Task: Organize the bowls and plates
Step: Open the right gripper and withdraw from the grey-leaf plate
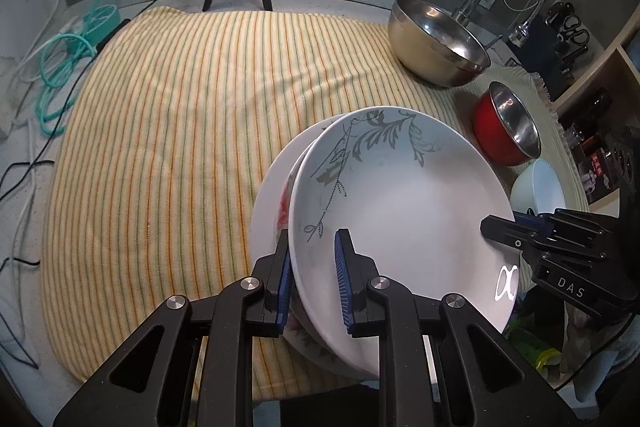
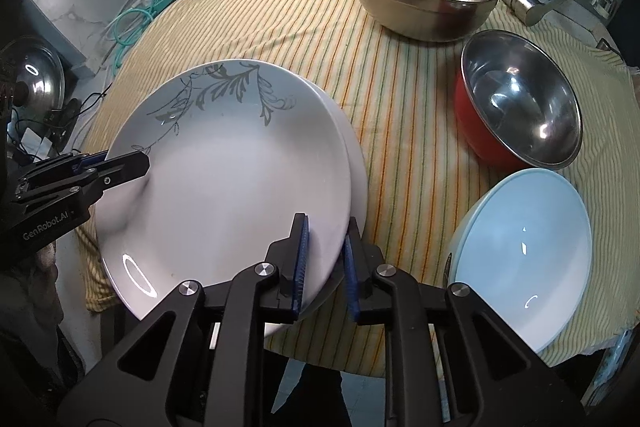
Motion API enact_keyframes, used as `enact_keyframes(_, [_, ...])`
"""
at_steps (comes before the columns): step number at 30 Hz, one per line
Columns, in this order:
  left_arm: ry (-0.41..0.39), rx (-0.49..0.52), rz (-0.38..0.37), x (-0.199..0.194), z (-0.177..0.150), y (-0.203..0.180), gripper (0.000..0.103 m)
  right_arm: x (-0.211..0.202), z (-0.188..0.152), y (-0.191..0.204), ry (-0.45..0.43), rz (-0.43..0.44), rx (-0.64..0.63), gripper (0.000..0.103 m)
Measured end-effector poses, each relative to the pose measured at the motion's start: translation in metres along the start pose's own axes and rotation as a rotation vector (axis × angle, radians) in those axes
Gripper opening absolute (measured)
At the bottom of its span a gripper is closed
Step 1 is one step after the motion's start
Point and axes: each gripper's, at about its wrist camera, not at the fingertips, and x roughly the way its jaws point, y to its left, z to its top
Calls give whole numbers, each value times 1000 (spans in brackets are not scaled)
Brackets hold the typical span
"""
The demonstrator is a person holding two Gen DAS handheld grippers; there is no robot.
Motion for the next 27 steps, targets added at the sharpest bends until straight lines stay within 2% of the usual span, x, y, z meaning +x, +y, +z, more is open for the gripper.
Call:
enact_keyframes(4, [1, 28, 44, 0, 0, -6, 18, 1, 0, 1, 2, -2, -1, 18])
enact_keyframes(21, [39, 110, 135, 1, 2, -15, 18, 2, -3, 9, -6, -48, -42, 20])
enact_keyframes(27, [46, 79, 113, 2, 0, -7, 18, 2, -4, 10, -10, -54, -45, 20])
